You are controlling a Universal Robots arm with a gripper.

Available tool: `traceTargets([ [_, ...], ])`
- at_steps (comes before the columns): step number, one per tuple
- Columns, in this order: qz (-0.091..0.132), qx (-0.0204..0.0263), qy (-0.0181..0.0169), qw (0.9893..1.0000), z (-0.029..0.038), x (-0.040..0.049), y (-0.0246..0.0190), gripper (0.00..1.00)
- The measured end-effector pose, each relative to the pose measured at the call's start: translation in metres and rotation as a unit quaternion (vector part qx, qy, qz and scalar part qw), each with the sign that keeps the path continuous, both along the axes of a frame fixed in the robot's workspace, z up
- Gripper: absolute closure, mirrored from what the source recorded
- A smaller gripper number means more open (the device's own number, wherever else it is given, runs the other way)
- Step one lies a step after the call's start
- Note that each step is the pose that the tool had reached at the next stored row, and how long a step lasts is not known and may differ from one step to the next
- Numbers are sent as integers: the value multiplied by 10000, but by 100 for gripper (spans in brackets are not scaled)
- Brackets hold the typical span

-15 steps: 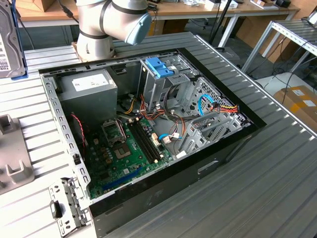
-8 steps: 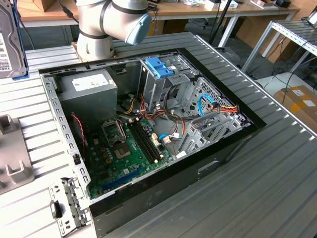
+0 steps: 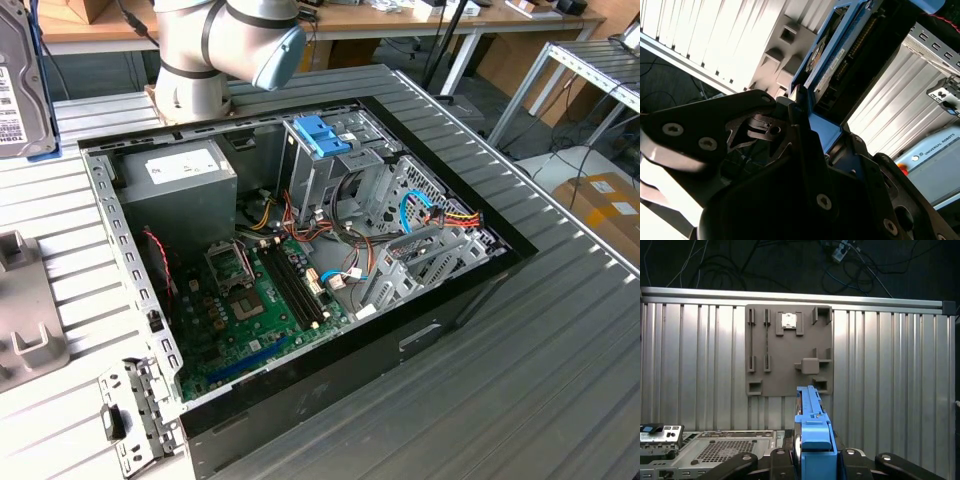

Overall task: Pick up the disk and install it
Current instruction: 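Pick up the disk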

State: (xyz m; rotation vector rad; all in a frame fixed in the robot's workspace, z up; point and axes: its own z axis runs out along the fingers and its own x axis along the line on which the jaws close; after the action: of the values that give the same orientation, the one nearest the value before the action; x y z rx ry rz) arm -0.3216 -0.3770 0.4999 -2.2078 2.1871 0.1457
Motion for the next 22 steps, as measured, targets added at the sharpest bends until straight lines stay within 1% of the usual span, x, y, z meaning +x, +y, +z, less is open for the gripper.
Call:
traceTargets([
  [11,0,0,0,10000,-6,41,-15,63],
  [22,0,0,0,10000,-14,65,-61,63],
])
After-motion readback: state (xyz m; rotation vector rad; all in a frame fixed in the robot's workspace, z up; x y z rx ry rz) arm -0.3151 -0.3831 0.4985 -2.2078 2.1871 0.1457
